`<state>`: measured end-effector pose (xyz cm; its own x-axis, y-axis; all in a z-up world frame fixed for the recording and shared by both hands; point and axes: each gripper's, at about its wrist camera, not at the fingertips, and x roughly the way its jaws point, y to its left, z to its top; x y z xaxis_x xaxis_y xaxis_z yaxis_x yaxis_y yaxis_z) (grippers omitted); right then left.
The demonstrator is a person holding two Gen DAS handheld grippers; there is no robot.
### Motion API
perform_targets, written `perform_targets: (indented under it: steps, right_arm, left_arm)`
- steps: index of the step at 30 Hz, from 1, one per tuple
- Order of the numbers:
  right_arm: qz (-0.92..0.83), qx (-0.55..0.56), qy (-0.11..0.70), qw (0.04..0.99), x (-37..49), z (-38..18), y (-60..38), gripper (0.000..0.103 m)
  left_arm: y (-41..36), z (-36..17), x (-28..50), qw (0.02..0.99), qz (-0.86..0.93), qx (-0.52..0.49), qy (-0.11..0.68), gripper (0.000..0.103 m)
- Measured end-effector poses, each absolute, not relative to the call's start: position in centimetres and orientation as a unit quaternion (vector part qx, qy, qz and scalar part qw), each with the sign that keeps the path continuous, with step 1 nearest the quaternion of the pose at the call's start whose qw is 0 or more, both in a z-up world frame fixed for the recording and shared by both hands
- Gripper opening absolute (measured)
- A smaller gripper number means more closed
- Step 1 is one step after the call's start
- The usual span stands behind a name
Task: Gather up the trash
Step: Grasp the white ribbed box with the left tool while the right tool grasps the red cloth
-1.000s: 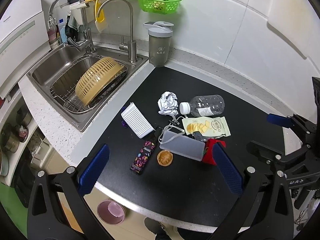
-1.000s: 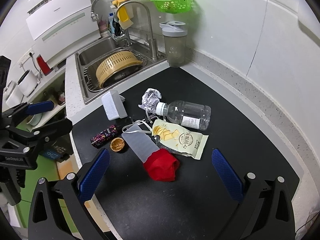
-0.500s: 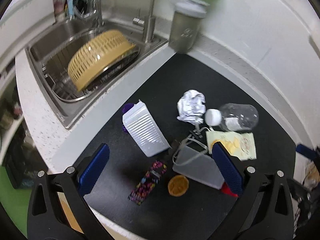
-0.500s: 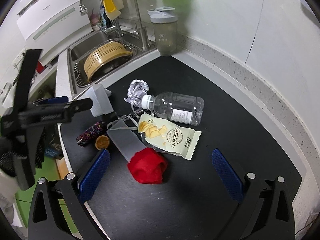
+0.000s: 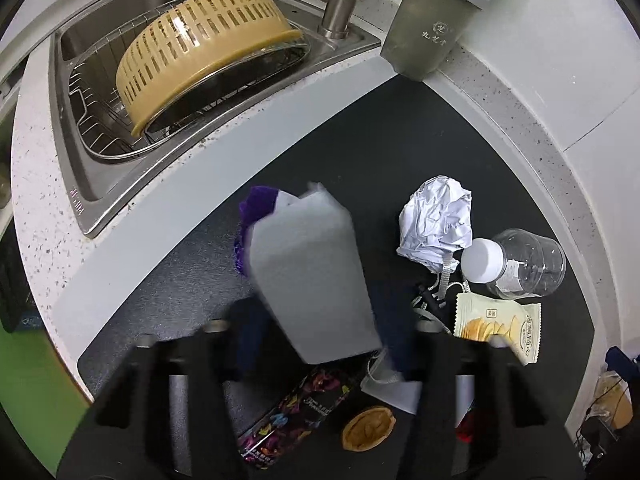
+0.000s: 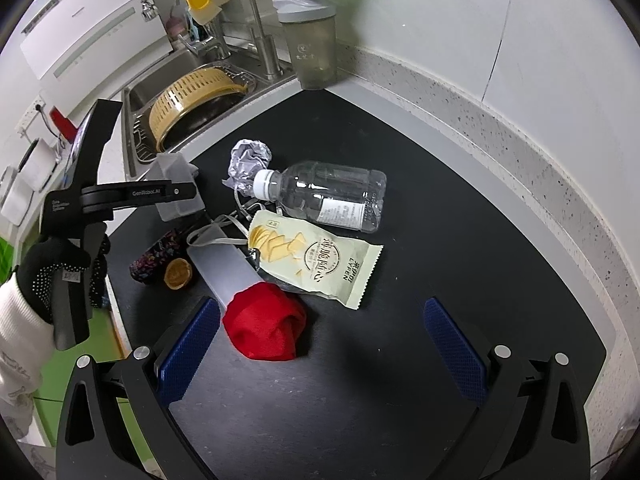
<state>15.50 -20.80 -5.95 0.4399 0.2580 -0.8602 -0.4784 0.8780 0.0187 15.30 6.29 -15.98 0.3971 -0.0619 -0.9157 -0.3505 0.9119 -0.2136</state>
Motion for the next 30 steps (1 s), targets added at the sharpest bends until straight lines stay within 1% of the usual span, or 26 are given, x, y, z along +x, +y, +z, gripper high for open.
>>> perform_targets:
  steps: [1, 2, 6, 19, 30]
  right_arm:
    - [0.219, -0.113, 0.483, 0.840, 15.6, -6.0, -20.9, 0.098]
    - [0.219, -0.112, 0.484, 0.840, 15.6, -6.0, -20.8, 0.098]
    - [0.222, -0.110, 0.485, 0.839, 15.8, -6.2, -20.6, 0.098]
    - [0.224, -0.111, 0.494, 0.833, 15.4, -7.3, -19.8, 0.098]
    - [0.231, -0.150, 0.525, 0.805, 14.9, -11.1, -17.3, 0.098]
  left_arm:
    - [6.3, -15.9, 15.3, 0.815, 0.087, -0.191, 0.540, 0.038]
    - [6.3, -15.9, 15.4, 0.815, 0.084, -0.192, 0.540, 0.037]
    - [6.3, -15.3, 15.3, 0.821, 0.078, -0.190, 0.532, 0.036]
    - [5.6, -11.2, 13.0, 0.850, 0.067, -0.156, 0.499, 0.035]
    - [4.5, -8.4, 9.7, 0.865, 0.052, -0.118, 0.485, 0.035]
